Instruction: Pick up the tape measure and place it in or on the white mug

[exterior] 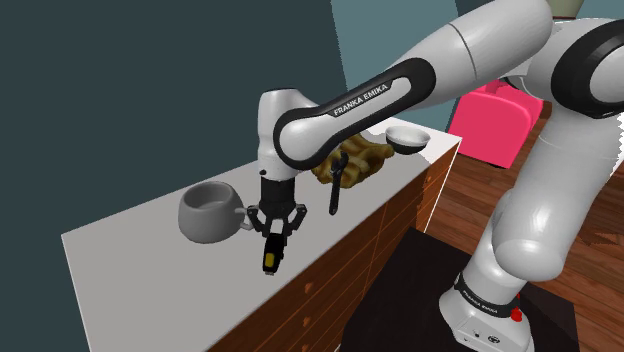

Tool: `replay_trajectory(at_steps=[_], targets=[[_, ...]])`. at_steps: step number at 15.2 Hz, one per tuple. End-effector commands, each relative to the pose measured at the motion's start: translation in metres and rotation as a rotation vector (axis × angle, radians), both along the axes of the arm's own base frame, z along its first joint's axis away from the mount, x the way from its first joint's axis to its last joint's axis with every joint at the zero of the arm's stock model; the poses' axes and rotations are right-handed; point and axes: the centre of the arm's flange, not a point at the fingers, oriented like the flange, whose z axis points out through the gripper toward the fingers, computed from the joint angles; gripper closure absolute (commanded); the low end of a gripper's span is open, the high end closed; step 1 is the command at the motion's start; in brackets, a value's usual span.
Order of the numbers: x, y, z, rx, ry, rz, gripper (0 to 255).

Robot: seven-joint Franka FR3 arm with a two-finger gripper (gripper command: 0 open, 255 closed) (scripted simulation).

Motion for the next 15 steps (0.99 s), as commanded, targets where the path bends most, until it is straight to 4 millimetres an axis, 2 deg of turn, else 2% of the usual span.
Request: replay_trajectory(at_steps=[1,5,15], targets=[[0.0,0.0,0.0,0.0,0.0,0.0,255],[0.0,0.0,0.0,0.0,0.0,0.0,255],[0.0,0.0,0.053,0.0,0.0,0.0,255]])
